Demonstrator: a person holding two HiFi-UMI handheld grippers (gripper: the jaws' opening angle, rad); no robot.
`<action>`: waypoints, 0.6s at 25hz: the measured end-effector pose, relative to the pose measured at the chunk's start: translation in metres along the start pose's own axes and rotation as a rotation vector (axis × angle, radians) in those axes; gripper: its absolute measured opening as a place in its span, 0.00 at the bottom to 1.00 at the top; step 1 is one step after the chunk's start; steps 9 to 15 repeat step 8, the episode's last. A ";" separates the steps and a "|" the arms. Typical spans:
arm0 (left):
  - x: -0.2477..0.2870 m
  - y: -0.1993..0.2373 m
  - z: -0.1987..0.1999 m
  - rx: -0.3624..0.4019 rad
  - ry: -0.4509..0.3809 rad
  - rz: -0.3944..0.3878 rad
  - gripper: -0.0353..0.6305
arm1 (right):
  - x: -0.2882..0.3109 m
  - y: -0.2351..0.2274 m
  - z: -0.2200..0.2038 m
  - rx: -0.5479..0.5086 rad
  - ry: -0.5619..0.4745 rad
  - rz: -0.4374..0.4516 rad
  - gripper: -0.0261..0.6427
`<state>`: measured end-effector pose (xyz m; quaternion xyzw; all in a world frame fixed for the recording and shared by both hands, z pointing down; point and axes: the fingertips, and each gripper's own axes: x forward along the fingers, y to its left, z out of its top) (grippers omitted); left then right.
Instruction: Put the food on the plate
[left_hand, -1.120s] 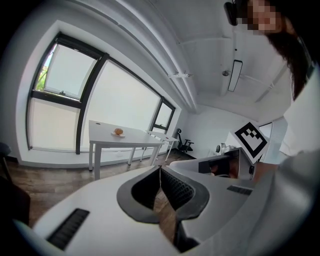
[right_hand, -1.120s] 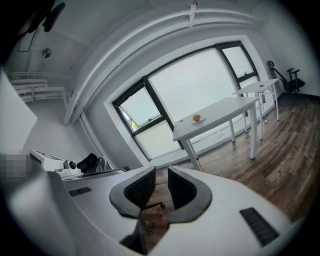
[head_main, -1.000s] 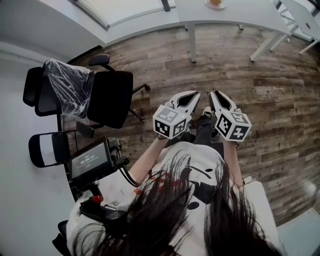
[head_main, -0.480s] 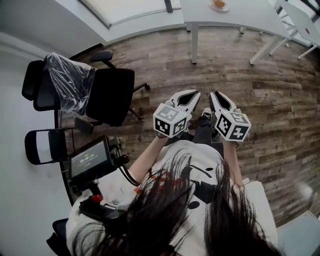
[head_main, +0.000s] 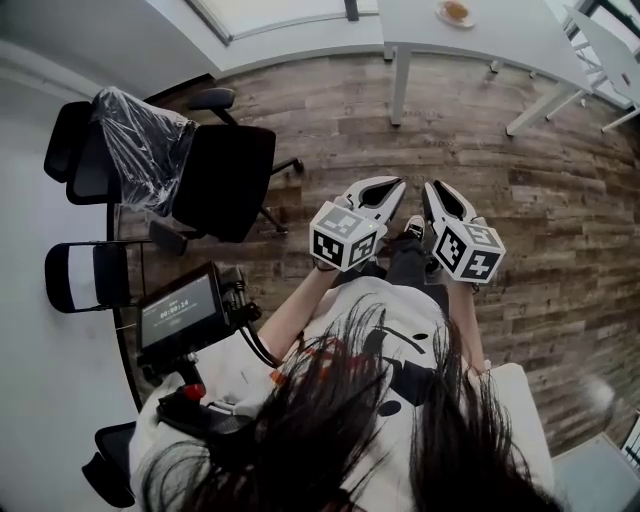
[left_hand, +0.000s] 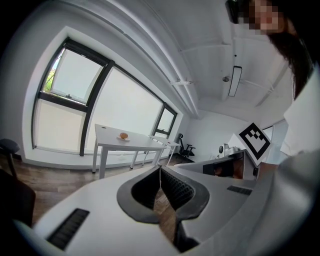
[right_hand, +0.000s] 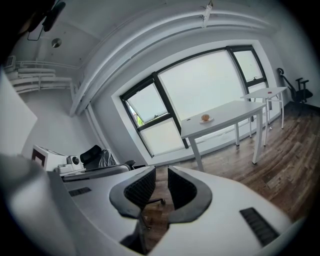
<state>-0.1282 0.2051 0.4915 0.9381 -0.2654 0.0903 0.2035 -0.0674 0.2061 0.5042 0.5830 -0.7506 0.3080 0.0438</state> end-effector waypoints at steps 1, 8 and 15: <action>-0.001 0.001 0.000 0.000 0.000 0.002 0.06 | 0.001 0.001 0.000 -0.001 0.002 0.002 0.17; 0.012 -0.010 0.004 0.016 0.005 -0.053 0.06 | -0.008 -0.012 0.006 0.013 -0.019 -0.042 0.17; 0.012 -0.010 0.004 0.016 0.005 -0.053 0.06 | -0.008 -0.012 0.006 0.013 -0.019 -0.042 0.17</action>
